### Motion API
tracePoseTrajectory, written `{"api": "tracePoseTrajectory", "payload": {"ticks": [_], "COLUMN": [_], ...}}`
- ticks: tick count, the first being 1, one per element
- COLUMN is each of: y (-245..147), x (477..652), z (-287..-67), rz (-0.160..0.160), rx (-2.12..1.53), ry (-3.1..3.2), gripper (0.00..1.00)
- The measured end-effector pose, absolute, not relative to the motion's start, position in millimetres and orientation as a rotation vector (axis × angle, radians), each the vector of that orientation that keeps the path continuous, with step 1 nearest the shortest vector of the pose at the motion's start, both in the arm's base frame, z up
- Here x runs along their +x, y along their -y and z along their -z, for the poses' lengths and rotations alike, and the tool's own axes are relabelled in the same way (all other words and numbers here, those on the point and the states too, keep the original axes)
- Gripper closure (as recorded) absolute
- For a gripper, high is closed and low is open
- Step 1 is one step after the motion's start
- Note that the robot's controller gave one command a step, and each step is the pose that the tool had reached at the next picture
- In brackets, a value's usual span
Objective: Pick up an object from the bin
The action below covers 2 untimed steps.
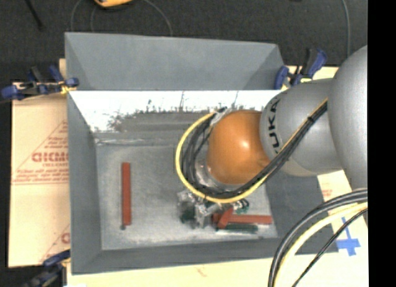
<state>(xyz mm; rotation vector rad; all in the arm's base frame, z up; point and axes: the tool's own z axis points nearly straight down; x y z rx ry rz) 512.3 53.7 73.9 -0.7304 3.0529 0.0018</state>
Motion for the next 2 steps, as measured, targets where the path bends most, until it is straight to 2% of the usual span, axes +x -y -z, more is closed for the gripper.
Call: {"api": "tracePoseTrajectory", "payload": {"ticks": [1,2], "y": [-53.7,-38.2], "x": [512.3,494.0], "z": [-73.9,-277.4], "rz": [-0.002,-0.001], "rx": [-0.729,-0.740], "ry": [-3.053,-3.054], "gripper": [1.00,1.00]}}
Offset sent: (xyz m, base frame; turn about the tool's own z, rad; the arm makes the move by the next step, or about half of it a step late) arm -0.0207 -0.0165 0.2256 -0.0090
